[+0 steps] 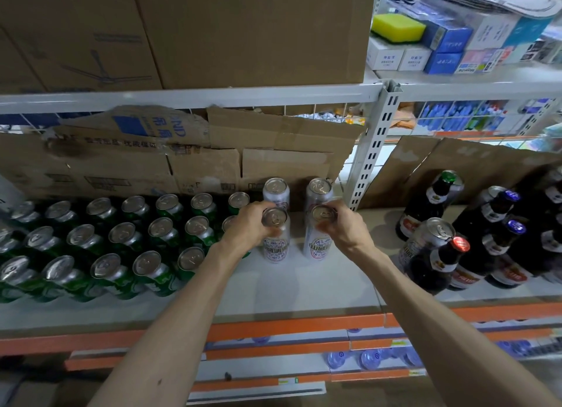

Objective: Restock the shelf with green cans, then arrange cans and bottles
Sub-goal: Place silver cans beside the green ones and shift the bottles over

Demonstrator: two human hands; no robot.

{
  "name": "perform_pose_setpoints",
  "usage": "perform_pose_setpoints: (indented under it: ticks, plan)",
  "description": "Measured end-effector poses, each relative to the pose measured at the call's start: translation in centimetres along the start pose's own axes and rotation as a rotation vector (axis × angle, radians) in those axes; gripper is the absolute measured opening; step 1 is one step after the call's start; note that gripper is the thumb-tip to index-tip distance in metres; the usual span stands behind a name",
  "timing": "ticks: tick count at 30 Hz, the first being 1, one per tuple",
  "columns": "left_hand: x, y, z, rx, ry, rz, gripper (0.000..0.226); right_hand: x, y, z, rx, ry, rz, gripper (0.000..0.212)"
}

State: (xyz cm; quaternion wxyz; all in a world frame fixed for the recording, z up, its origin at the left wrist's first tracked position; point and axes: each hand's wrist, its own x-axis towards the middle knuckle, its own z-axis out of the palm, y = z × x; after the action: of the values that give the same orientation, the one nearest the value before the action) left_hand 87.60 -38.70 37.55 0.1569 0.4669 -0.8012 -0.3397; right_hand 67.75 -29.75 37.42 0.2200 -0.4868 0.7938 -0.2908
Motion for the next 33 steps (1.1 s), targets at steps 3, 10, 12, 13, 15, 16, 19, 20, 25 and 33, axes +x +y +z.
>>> perform_pose_setpoints:
  ticks: [3, 10, 12, 13, 15, 16, 19, 20, 25, 33]
  plan:
    - [-0.3, -0.1, 0.1, 0.029, 0.035, 0.026, 0.043, -0.2, -0.1, 0.0, -0.031, -0.013, -0.009, 0.044]
    - [-0.8, -0.4, 0.4, 0.008, 0.044, 0.042, 0.05, -0.5, -0.1, 0.4, -0.012, -0.008, 0.017, 0.045]
    - [-0.7, -0.2, 0.1, 0.023, 0.019, 0.049, 0.047, -0.8, -0.2, 0.3, 0.014, -0.005, 0.004, 0.05]
    - [-0.6, 0.1, 0.0, 0.034, 0.003, 0.051, 0.047, -1.2, -0.3, 0.1, 0.027, 0.007, -0.001, 0.053]
    - [-0.5, 1.1, -0.4, 0.057, -0.003, 0.041, 0.057, -1.7, -0.4, -0.4, 0.022, 0.059, -0.011, 0.053]
    - [-0.3, 1.8, -0.5, 0.076, 0.028, 0.052, 0.066, -2.0, -0.5, -0.8, 0.012, 0.09, -0.013, 0.052]
    - [0.4, 4.8, 0.0, 0.118, 0.15, 0.232, 0.054, -2.8, -0.7, -3.0, 0.007, 0.173, 0.014, 0.045]
    - [0.5, 6.3, 0.3, 0.108, 0.164, 0.304, 0.044, -3.2, -0.7, -3.8, 0.016, 0.2, 0.019, 0.04]
    - [1.1, 13.6, 4.3, 0.096, 0.075, 0.454, 0.03, -6.2, 0.4, -8.7, -0.022, 0.363, -0.037, 0.027]
    - [1.7, 19.5, 11.0, 0.11, -0.172, 0.456, 0.034, -14.2, 8.6, -19.2, -0.017, 0.779, 0.001, 0.016]
